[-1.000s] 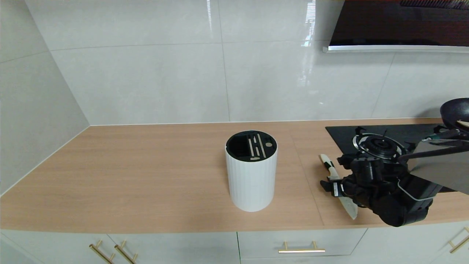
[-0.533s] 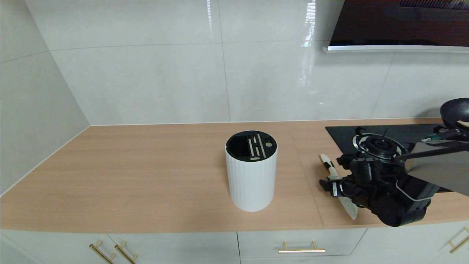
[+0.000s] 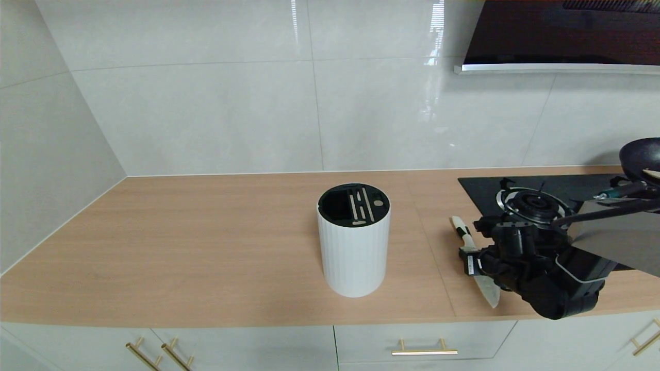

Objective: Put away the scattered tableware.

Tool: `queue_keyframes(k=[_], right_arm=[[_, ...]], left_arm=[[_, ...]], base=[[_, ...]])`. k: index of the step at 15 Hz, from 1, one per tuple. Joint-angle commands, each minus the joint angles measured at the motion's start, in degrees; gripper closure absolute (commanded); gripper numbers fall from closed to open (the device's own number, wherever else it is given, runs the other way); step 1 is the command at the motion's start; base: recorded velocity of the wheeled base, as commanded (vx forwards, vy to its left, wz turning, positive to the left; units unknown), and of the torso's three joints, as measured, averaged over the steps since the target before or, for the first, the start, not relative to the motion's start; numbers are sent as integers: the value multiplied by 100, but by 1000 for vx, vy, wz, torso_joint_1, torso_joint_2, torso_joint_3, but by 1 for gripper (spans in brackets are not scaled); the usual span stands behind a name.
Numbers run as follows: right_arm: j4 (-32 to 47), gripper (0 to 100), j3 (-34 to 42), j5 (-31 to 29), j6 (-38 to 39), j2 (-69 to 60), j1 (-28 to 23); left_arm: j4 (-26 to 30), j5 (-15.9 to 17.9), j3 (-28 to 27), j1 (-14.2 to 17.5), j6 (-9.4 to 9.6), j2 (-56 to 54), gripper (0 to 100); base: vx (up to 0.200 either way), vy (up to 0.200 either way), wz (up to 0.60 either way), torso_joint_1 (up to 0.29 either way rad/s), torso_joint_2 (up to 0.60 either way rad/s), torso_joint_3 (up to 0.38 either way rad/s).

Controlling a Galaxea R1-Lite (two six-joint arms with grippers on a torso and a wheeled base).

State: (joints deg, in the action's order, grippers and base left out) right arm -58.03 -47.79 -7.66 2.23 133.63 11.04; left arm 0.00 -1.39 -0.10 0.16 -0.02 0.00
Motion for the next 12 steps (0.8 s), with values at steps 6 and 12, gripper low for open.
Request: queue_keyframes(k=[6,12], right_arm=[[-517,100,542,-8,23,-646,-6],[-525,100,753,-17,23,-2201,311]], left_arm=[[0,-2,1,2,55,9,0],[439,491,-1098,-42,143,334,0]], base=[[0,0,0,0,0,0],[0,0,0,0,0,0]])
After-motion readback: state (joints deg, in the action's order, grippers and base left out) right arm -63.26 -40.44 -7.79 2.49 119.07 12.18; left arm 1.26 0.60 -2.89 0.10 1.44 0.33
